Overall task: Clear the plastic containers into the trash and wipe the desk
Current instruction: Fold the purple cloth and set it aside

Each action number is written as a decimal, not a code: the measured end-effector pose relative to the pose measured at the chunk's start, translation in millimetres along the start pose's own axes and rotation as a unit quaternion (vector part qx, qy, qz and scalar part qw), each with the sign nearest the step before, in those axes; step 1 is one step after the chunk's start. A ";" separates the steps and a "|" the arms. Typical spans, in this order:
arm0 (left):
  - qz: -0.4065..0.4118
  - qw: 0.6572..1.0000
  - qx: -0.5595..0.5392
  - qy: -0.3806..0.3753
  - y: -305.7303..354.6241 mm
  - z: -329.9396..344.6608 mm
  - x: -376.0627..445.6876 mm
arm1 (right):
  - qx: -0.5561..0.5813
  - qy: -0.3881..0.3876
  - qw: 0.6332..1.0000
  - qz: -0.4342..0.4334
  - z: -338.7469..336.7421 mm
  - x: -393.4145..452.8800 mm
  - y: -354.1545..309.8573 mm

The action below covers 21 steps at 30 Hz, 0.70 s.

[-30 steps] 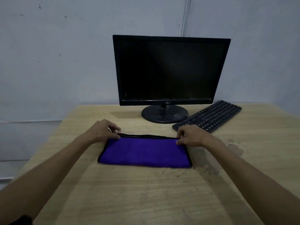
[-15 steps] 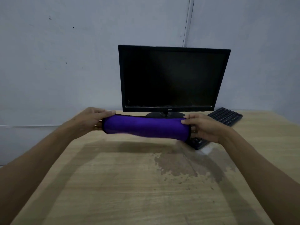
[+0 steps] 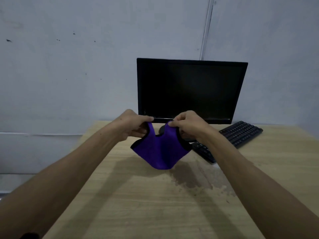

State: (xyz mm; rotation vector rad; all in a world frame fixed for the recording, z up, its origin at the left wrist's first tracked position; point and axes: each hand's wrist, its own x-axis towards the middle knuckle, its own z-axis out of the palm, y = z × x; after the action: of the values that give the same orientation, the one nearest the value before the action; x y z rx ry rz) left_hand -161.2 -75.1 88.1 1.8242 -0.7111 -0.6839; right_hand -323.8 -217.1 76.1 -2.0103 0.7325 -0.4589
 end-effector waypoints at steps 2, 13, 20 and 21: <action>0.009 0.999 -0.033 -0.017 8.3 10.0 -6.8 | 0.040 0.000 0.999 -0.028 11.3 -1.9 -8.5; 0.117 0.981 -0.135 -0.075 17.2 -12.2 -24.1 | 0.247 0.009 0.965 -0.090 13.3 -6.6 -12.6; 0.048 0.984 -0.121 -0.119 -44.3 -11.5 -7.2 | 0.360 -0.086 0.928 -0.040 7.4 -5.5 -17.1; 0.037 0.975 -0.155 -0.154 -49.9 -12.8 -5.5 | 0.367 -0.099 0.924 -0.035 7.0 -5.3 -15.2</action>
State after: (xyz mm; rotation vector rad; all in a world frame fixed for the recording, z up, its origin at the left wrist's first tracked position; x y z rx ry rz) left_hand -147.6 -47.9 46.1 1.4135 -0.8194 -0.9833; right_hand -319.0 -203.1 85.4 -1.3461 0.2896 -0.4737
